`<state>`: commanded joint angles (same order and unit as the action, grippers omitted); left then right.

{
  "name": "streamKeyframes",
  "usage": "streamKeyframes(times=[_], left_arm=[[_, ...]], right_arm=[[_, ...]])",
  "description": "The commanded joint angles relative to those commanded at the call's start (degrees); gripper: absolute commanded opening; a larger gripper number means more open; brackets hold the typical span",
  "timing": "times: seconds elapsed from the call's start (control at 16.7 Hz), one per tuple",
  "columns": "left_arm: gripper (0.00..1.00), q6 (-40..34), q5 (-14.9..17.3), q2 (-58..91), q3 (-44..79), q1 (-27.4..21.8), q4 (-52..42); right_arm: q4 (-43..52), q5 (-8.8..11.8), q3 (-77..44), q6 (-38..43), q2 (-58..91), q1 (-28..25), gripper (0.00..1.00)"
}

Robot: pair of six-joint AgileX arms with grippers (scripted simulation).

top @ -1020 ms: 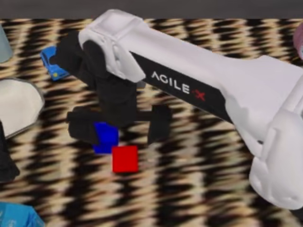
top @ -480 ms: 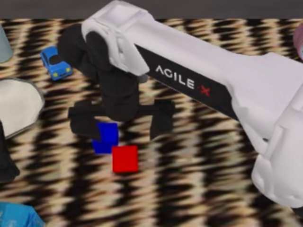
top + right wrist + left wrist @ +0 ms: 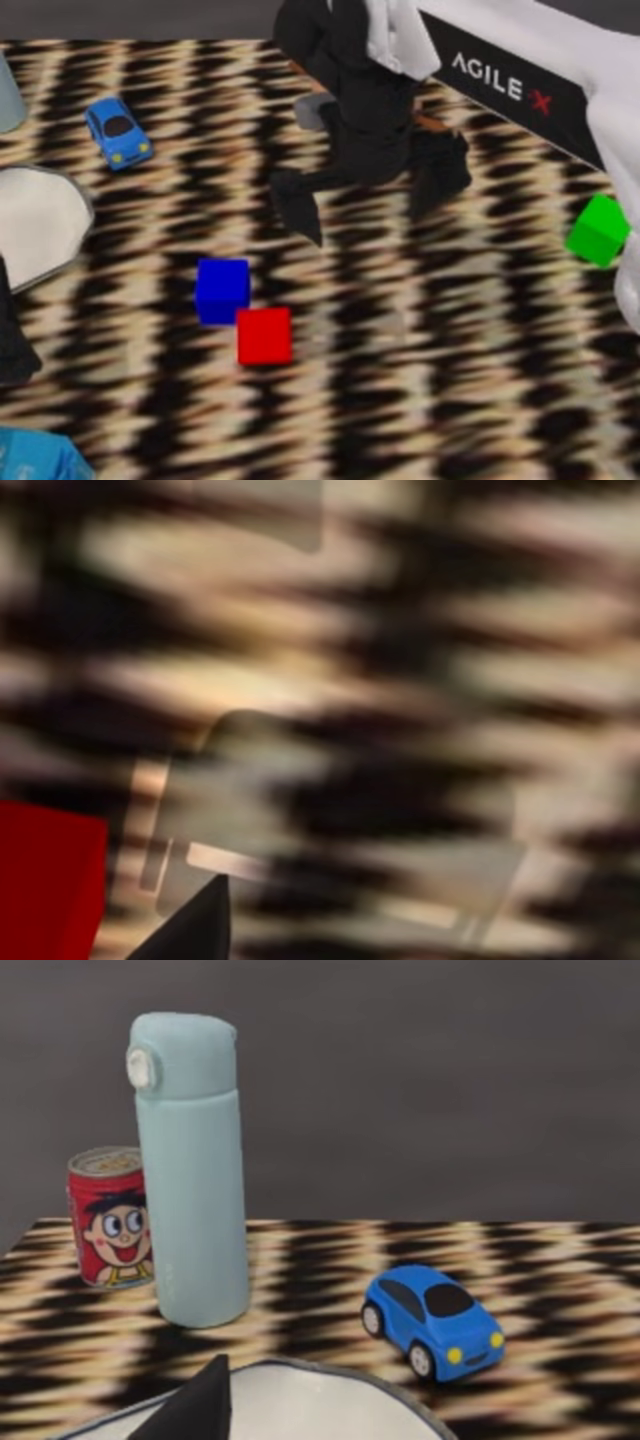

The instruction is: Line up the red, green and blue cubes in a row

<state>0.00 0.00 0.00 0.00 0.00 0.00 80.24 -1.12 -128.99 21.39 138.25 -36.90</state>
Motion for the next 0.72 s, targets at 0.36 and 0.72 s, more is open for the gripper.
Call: streamKeyframes(times=[0.36, 0.72], left_arm=[[1.00, 0.0, 0.0, 0.0, 0.0, 0.0, 0.0], [1.00, 0.0, 0.0, 0.0, 0.0, 0.0, 0.0]], right_arm=[[-4.4, 0.4, 12.8, -36.2, -5.6, 15.5, 1.00], [-9.4, 0.8, 22.8, -62.2, -11.8, 28.2, 1.00]])
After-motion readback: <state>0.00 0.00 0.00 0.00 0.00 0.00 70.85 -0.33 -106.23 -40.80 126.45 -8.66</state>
